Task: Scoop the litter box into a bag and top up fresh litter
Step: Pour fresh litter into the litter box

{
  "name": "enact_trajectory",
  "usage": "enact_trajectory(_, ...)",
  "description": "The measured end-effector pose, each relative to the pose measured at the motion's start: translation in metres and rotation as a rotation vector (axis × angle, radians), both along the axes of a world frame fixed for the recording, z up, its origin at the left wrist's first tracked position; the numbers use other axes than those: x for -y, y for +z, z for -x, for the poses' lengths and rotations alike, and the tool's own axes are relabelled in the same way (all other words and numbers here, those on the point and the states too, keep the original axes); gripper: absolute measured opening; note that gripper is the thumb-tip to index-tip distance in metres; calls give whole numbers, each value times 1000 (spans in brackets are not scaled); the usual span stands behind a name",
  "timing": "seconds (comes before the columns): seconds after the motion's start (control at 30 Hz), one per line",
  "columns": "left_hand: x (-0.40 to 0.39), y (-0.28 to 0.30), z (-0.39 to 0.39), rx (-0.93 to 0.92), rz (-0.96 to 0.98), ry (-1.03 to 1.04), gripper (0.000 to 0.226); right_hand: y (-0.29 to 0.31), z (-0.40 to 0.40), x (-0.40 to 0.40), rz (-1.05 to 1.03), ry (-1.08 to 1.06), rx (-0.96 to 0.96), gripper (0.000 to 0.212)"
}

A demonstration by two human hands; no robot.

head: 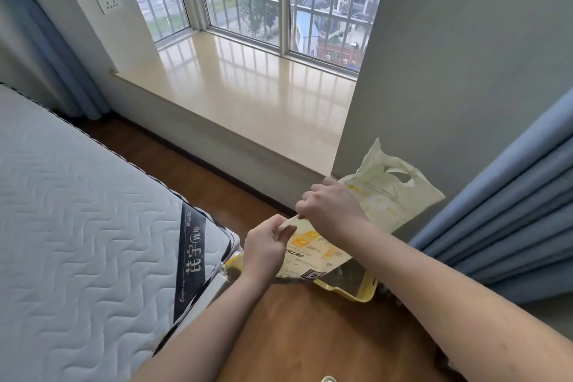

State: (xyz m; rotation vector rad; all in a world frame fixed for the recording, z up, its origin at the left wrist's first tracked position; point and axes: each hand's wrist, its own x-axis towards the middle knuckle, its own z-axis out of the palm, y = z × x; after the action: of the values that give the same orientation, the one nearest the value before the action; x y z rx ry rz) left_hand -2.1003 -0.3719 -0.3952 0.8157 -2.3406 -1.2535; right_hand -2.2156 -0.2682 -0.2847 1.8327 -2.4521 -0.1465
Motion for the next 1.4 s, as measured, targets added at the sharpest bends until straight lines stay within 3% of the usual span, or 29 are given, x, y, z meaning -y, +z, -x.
enact_trajectory(0.23, 22, -56, -15, 6, 38, -150, 27, -34, 12, 1, 96, 24, 55, 25)
enact_trajectory(0.5, 58, -167, -32, 132, -34, -123, 31, -110, 31, -1, 212, -22, -1, 20)
enact_trajectory(0.77, 86, -305, -28, 39, -165, -87, 27, -239, 53, 0, 386, -90, 11, 12)
enact_trajectory(1.03, 98, -430, -13, -38, -140, -89, 13, -389, 68, 6, 484, -173, 41, 14)
enact_trajectory(1.27, 128, -460, 10, 9, 77, -212, 8, -470, 96, 3, 636, -246, 86, 20)
enact_trajectory(1.4, 140, -459, 19, -34, 187, -228, 9, -494, 102, 0, 689, -283, 143, 13)
